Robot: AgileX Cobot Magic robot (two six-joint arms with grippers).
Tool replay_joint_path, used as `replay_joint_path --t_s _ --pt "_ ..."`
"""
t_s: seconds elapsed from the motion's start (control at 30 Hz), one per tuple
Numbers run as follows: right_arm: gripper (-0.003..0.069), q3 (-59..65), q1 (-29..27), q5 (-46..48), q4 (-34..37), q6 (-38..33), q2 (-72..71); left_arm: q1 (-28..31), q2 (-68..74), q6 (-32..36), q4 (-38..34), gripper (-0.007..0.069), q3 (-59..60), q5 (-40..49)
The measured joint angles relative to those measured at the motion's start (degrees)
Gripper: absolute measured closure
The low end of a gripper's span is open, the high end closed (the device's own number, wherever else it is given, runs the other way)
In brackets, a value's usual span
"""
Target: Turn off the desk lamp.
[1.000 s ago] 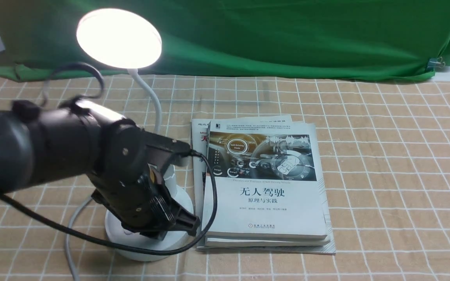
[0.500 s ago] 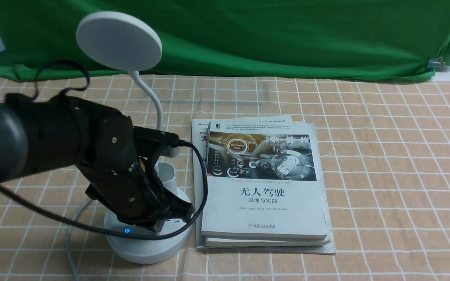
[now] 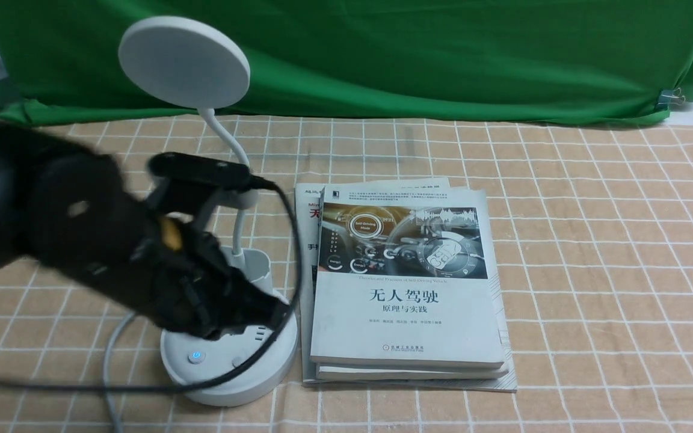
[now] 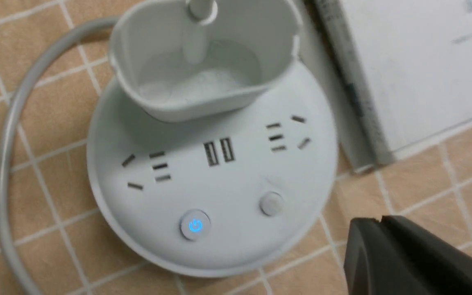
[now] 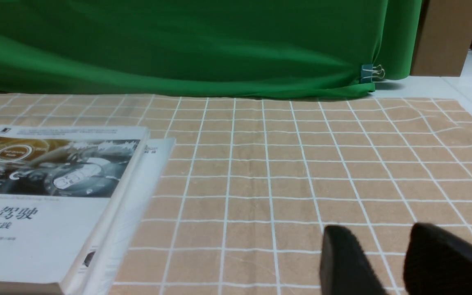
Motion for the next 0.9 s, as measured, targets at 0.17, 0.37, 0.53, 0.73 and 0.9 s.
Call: replay_joint_path --t_s 0.17,0.37,0.53,0.73,0.9 --pt "0.0417 0.00 0.00 0.00 0.00 0.00 0.00 -0.04 -14.41 0.00 -1.64 0.0619 10.58 -11.13" --pt "0.0417 0.00 0.00 0.00 0.00 0.00 0.00 -0.04 -33.94 0.00 -2.05 0.0619 25.53 -25.31" --pt "0.0417 0.00 0.00 0.00 0.00 0.00 0.00 -0.04 -49.22 0.00 -3.73 0.0619 36.18 -31.62" --pt "0.0417 0.00 0.00 0.00 0.00 0.00 0.00 -0.04 -60.95 0.00 -3.34 0.0619 44.34 -32.60" --pt "0.0417 0.00 0.00 0.00 0.00 0.00 0.00 -0.04 -63.37 0.00 -2.81 0.0619 48.73 -32.94"
